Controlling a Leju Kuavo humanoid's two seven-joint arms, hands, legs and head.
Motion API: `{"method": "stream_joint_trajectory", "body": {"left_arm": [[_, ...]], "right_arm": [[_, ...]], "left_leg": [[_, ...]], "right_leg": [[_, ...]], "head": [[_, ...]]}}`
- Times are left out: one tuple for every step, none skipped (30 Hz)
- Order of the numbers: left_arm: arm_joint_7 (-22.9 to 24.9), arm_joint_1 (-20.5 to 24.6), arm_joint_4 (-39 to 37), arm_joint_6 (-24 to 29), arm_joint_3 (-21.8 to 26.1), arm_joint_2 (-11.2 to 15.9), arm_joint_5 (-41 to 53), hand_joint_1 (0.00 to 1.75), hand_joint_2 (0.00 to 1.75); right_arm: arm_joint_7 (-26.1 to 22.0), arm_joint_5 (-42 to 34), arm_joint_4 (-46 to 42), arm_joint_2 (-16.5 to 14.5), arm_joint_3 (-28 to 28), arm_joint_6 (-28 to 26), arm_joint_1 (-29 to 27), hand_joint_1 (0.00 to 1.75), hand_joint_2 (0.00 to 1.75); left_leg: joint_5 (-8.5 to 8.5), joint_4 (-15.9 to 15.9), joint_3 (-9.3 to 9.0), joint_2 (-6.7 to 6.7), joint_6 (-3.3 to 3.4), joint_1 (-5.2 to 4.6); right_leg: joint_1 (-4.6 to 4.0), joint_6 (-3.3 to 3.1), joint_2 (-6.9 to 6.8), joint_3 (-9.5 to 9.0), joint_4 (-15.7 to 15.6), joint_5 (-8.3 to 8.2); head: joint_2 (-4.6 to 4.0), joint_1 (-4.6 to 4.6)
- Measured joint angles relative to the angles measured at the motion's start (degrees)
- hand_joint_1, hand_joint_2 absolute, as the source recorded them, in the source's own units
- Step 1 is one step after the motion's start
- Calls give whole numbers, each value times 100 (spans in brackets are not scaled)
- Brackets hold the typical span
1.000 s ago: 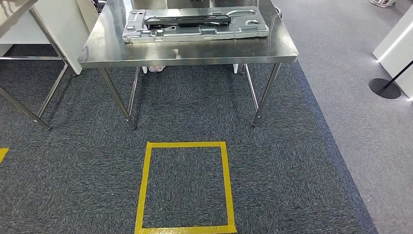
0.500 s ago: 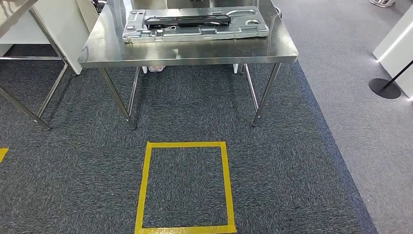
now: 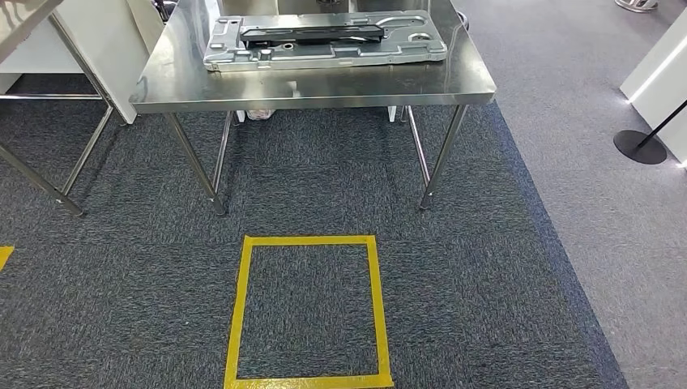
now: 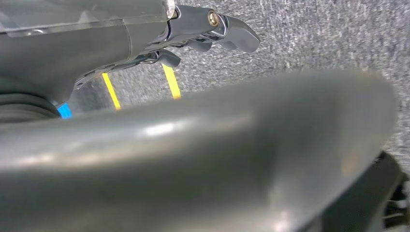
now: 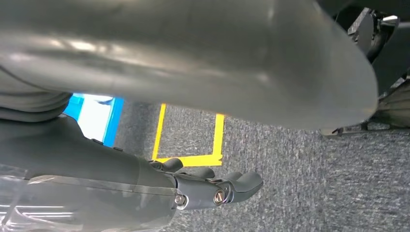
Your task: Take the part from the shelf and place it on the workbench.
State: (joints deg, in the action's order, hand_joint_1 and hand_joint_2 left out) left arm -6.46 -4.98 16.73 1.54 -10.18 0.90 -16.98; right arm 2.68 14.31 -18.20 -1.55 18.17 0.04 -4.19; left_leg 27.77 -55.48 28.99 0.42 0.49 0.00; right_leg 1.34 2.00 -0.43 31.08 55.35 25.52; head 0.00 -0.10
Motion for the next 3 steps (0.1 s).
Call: {"method": "stream_joint_trajectory", "body": {"left_arm": [[47, -23, 35, -8, 68, -4, 127, 0, 0], [93, -45, 69, -16, 134, -8, 254, 0, 0], [117, -56, 85, -20, 166, -10, 317, 0, 0]], "right_arm": [[-19, -106, -23, 8, -124, 0, -26, 0, 0], [-40, -216, -46, 14, -246, 0, -50, 0, 44], [-50, -268, -57, 18, -307, 0, -63, 0, 58]], "left_leg": [[0, 0, 0, 0, 0, 0], [0, 0, 0, 0, 0, 0], [0, 0, 0, 0, 0, 0]], "right_leg": [[0, 0, 0, 0, 0, 0], [0, 0, 0, 0, 0, 0], [0, 0, 0, 0, 0, 0]], "head": [[0, 1], [0, 1], [0, 0]]}}
